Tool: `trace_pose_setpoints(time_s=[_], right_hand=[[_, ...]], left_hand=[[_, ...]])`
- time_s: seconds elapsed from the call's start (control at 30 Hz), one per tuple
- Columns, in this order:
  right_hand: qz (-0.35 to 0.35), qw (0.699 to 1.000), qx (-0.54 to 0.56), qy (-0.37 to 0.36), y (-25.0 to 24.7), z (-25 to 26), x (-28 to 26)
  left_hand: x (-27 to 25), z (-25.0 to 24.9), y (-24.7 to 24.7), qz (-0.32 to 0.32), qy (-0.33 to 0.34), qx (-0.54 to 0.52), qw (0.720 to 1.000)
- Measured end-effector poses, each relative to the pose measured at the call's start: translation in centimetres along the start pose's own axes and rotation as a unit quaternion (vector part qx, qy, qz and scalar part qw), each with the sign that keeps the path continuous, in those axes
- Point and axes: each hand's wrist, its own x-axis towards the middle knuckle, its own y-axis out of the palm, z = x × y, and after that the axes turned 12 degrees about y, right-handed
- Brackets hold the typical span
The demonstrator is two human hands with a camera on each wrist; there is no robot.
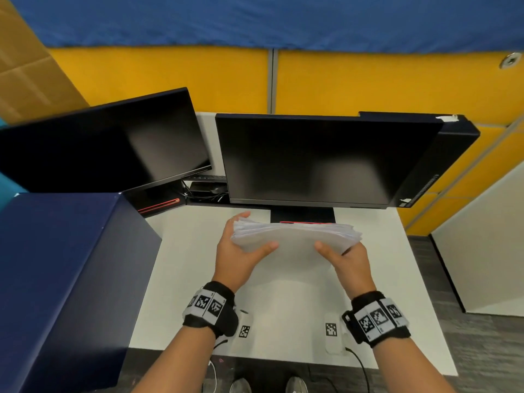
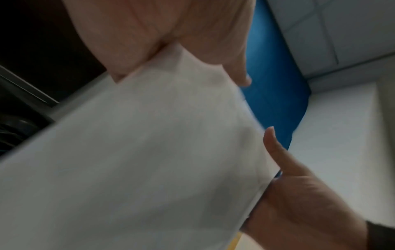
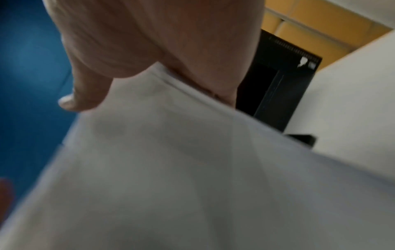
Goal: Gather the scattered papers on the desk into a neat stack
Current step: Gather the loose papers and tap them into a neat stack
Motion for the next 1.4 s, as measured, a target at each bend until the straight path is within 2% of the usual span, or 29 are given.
trace_pose_setpoints(time_s=[0.1, 0.17, 0.27, 0.37, 0.6, 0.67, 0.73, 0.8, 0.83, 0.9, 0.97, 1.03, 1.13, 1.2, 1.33, 1.4], right_hand=[[-0.046, 0.997, 0.057, -0.014, 0.9, 1.6, -0.1], [-0.094, 0.993, 0.072, -0.005, 1.8, 2.6, 0.0], [-0.139, 0.985, 0.101, 0.003, 2.5, 3.5, 0.3], [-0.153, 0.984, 0.096, 0.003, 2.4, 3.6, 0.9], [-0.151, 0.986, 0.065, -0.025, 2.3, 4.2, 1.9], [-0.107, 0.992, 0.046, -0.039, 1.3, 3.8, 2.0], [-0.011, 0.999, 0.026, -0.046, -0.6, 2.2, 2.5], [0.055, 0.998, -0.026, -0.011, -1.8, 0.5, 2.8], [0.062, 0.997, -0.050, 0.012, -1.7, -0.4, 2.8], [0.039, 0.996, -0.059, 0.046, -0.7, -1.6, 2.6], [-0.015, 0.998, -0.025, 0.047, 0.4, -1.5, 2.6], [-0.046, 0.999, 0.015, 0.005, 0.7, 0.1, 2.4], [-0.035, 0.996, 0.025, -0.079, 0.4, 2.5, 1.6], [-0.030, 0.995, 0.004, -0.092, 0.1, 2.1, 1.5], [0.013, 0.998, -0.054, -0.012, -0.5, -1.2, 1.6], [0.008, 1.000, -0.024, 0.007, 0.1, -1.2, 1.5]], left_hand=[[0.1, -2.0, 1.3, -0.079, 0.026, -0.057, 0.995], [0.5, -3.0, 2.1, -0.136, 0.015, -0.054, 0.989], [1.1, -3.1, 2.4, -0.159, 0.003, -0.061, 0.985], [1.7, -3.1, 2.0, -0.143, 0.031, -0.030, 0.989], [2.1, -3.1, 1.8, -0.120, 0.040, -0.016, 0.992], [2.0, -2.5, 1.0, -0.075, 0.036, -0.040, 0.996], [2.1, -0.4, -0.4, 0.013, 0.022, -0.060, 0.998], [1.8, 1.7, -1.2, 0.071, -0.030, -0.041, 0.996], [1.5, 2.5, -1.2, 0.079, -0.058, -0.019, 0.995], [1.2, 3.2, -0.4, 0.077, -0.085, 0.017, 0.993], [1.7, 2.8, 0.2, 0.056, -0.091, 0.018, 0.994], [2.6, 1.2, 0.4, 0.026, -0.072, -0.008, 0.997], [3.2, -0.3, 0.2, 0.006, -0.019, -0.031, 0.999], [2.8, 0.2, 0.0, 0.009, -0.010, -0.031, 0.999], [1.7, 2.5, -0.2, 0.051, -0.047, 0.003, 0.998], [1.6, 2.7, 0.2, 0.045, -0.058, 0.005, 0.997]])
